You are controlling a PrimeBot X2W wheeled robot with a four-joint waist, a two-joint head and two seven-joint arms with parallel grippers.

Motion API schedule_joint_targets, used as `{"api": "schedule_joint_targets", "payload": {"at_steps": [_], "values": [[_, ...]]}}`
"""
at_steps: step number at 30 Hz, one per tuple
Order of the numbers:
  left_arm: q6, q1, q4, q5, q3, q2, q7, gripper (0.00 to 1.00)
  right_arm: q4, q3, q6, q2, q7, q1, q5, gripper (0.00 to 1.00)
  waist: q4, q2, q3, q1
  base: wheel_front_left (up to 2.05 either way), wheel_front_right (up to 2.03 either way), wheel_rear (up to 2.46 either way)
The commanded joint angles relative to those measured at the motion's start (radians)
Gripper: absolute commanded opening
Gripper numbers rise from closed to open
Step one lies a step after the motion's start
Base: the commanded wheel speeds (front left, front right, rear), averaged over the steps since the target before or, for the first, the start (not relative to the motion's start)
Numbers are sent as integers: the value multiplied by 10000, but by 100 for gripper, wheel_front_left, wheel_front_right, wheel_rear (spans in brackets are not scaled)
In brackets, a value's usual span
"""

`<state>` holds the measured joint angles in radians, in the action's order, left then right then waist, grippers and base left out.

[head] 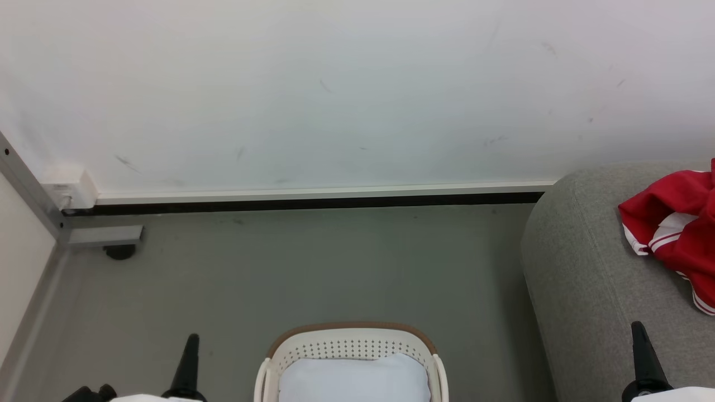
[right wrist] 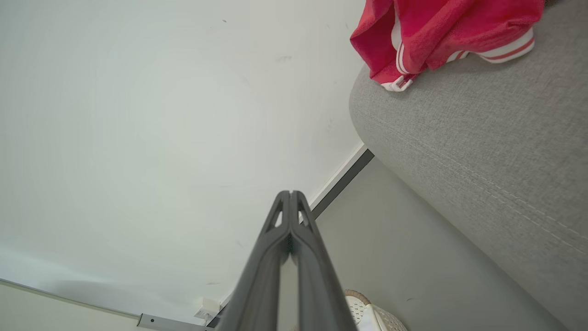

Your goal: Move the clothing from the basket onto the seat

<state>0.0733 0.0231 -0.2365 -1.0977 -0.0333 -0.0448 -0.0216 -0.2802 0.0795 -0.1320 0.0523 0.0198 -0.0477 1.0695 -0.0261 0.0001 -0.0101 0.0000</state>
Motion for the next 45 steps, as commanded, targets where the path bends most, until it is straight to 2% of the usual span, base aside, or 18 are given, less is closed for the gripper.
{"api": "schedule_joint_targets", "payload": {"at_steps": [1,45], "values": [[87,220,56,-376,-96,-62,79,0,132,67,12,22,-64,-222,353,0,8,-1,3,0,0,0,0],[486,751,-57,-4038,-672,-81,1089,0,327,298,21,-5,-1065,-558,4228,0,187,-1,94,0,0,0,0]]}}
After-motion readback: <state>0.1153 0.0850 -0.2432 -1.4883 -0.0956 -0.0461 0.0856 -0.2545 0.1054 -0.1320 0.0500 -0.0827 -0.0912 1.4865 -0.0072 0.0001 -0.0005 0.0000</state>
